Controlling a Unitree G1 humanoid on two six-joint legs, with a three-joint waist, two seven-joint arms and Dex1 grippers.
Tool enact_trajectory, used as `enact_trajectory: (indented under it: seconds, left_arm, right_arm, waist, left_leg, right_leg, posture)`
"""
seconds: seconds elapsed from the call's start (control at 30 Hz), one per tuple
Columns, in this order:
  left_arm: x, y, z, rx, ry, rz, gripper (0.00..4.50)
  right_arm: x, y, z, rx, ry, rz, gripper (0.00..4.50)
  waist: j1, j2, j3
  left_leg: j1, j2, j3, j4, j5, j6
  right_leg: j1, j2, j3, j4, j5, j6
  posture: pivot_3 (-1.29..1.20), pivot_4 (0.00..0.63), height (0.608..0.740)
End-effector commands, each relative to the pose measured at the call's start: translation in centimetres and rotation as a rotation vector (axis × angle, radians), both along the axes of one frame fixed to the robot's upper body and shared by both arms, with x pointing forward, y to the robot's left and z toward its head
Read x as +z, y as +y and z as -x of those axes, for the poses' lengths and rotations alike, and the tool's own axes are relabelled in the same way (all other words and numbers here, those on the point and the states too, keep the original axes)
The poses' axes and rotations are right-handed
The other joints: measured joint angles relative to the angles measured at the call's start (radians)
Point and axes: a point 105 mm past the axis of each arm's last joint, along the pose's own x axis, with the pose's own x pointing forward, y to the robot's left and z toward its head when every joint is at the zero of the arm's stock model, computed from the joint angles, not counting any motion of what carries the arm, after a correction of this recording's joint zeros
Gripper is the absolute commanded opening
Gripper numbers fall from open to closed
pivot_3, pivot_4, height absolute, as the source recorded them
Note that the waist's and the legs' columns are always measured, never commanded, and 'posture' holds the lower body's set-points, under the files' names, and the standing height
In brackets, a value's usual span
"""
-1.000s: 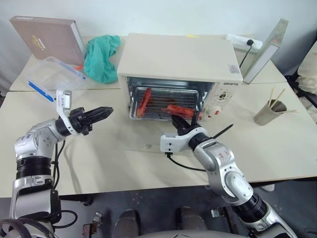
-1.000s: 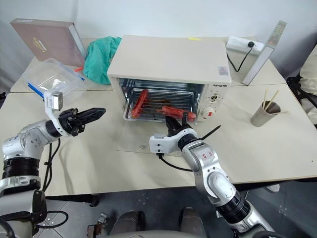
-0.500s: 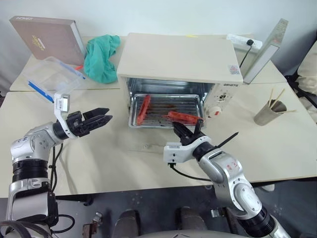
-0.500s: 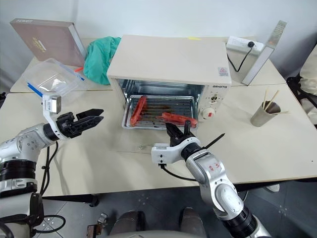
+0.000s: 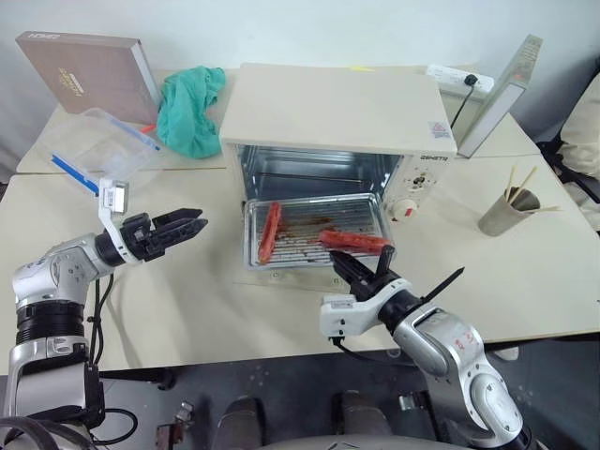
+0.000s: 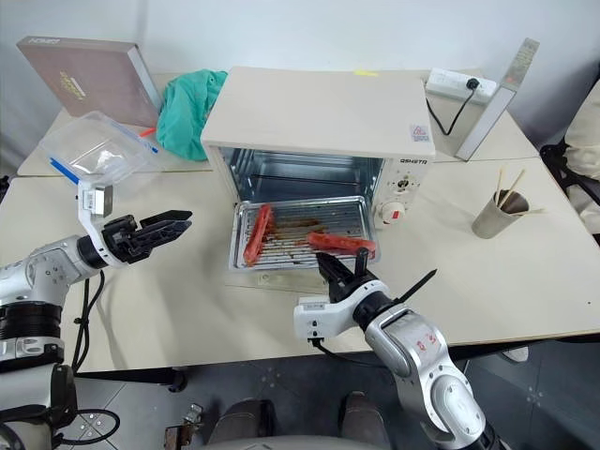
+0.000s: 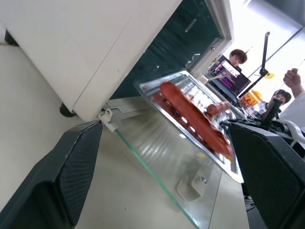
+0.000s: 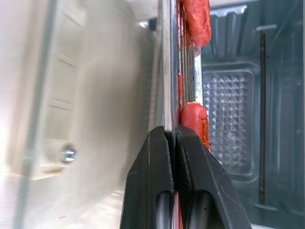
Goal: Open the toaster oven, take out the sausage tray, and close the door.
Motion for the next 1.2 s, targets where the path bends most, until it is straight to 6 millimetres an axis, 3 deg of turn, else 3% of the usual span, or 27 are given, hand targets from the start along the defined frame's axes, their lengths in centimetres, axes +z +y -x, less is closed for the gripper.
enact_trajectory:
  seconds: [0.03, 0.23, 0.4, 0.63, 0.87, 1.13, 1.2]
  left_arm:
    - [1.4, 0.1, 0.3, 0.005, 0.014, 0.033, 4.48]
    - [0.1, -1.3, 2.9, -0.075, 0.380, 0.023, 4.48]
    - [0.1, -3.1, 4.5, -0.143, 0.563, 0.063, 4.48]
    - [0.7, -3.7, 3.8, -0.132, 0.573, 0.201, 4.48]
    - [0.7, -4.2, 4.2, -0.140, 0.600, 0.241, 4.48]
    - [0.0, -6.3, 4.5, -0.169, 0.622, 0.285, 4.48]
    - [-0.1, -6.6, 4.5, -0.159, 0.624, 0.296, 4.10]
  right_arm:
    - [2.0, -0.2, 1.3, 0.044, -0.080, -0.020, 0.00]
    - [2.4, -0.3, 2.2, 0.107, -0.107, -0.038, 0.00]
    - [2.3, -0.3, 2.4, 0.142, -0.119, -0.038, 0.00]
    - [2.1, -0.4, 2.4, 0.152, -0.119, -0.037, 0.00]
    - [1.9, -0.5, 2.4, 0.152, -0.112, -0.037, 0.00]
    - [1.9, -0.2, 2.2, 0.160, -0.106, -0.036, 0.00]
    - [1.9, -0.3, 2.2, 0.159, -0.106, -0.036, 0.00]
  waist:
    - [0.000, 0.000, 0.000]
    - [-0.002, 0.000, 0.000]
    - [0.001, 0.000, 0.000]
    - [0.001, -0.001, 0.000]
    - [0.001, -0.001, 0.000]
    - [0.002, -0.001, -0.001]
    - [0.002, -0.001, -0.001]
  left_leg:
    - [0.000, 0.000, 0.000, 0.000, 0.000, 0.000]
    - [0.001, 0.000, 0.000, 0.000, 0.000, 0.000]
    - [0.002, 0.000, -0.001, 0.000, 0.000, 0.000]
    - [0.002, 0.000, -0.001, 0.001, 0.000, 0.000]
    - [0.003, 0.000, -0.002, 0.002, 0.000, 0.000]
    - [0.004, -0.002, -0.002, 0.001, 0.000, 0.000]
    - [0.005, -0.002, -0.002, 0.001, 0.000, 0.000]
  right_leg:
    - [0.000, 0.000, 0.000, 0.000, 0.000, 0.000]
    - [0.001, 0.000, 0.000, 0.000, 0.000, 0.000]
    - [0.002, 0.000, 0.001, 0.001, 0.000, 0.000]
    - [0.003, -0.001, 0.000, 0.001, 0.000, 0.000]
    - [0.003, -0.002, 0.001, 0.001, 0.000, 0.000]
    - [0.005, -0.003, 0.000, 0.001, 0.000, 0.000]
    - [0.005, -0.003, 0.000, 0.002, 0.000, 0.000]
  posture:
    - [0.00, 0.150, 0.740]
    - [0.00, 0.150, 0.740]
    - [0.00, 0.150, 0.740]
    - [0.00, 0.150, 0.740]
    - [0.00, 0.150, 0.740]
    - [0.00, 0.150, 0.740]
    - [0.00, 0.150, 0.740]
